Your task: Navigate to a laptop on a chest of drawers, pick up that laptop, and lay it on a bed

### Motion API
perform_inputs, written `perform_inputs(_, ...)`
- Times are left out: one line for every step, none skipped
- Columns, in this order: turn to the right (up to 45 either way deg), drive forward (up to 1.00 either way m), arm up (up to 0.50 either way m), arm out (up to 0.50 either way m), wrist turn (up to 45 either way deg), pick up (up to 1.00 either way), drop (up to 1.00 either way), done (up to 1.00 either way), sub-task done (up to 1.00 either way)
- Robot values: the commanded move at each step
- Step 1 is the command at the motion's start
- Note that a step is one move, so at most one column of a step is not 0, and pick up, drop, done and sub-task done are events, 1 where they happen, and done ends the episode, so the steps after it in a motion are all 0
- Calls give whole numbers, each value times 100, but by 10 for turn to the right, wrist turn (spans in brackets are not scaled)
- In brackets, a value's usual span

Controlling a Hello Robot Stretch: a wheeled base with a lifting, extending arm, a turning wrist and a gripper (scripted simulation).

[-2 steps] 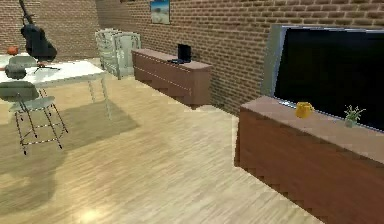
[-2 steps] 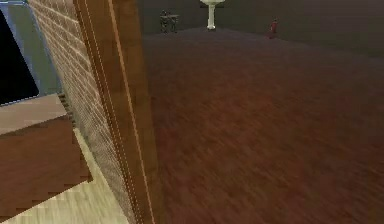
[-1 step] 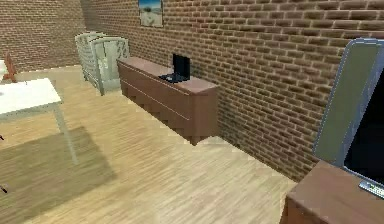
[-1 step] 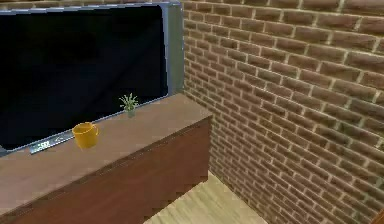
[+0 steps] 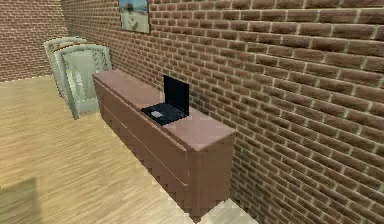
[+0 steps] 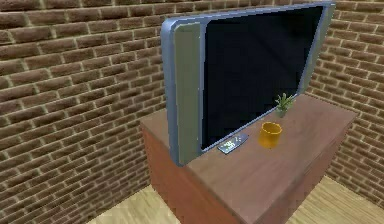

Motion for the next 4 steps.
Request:
perform_inputs(120,0,0,0,0,0,0,0,0)
perform_inputs(0,25,0,0,0,0,0,0,0)
perform_inputs(-450,0,0,0,0,0,0,0,0)
perform_inputs(-30,0,0,0,0,0,0,0,0)
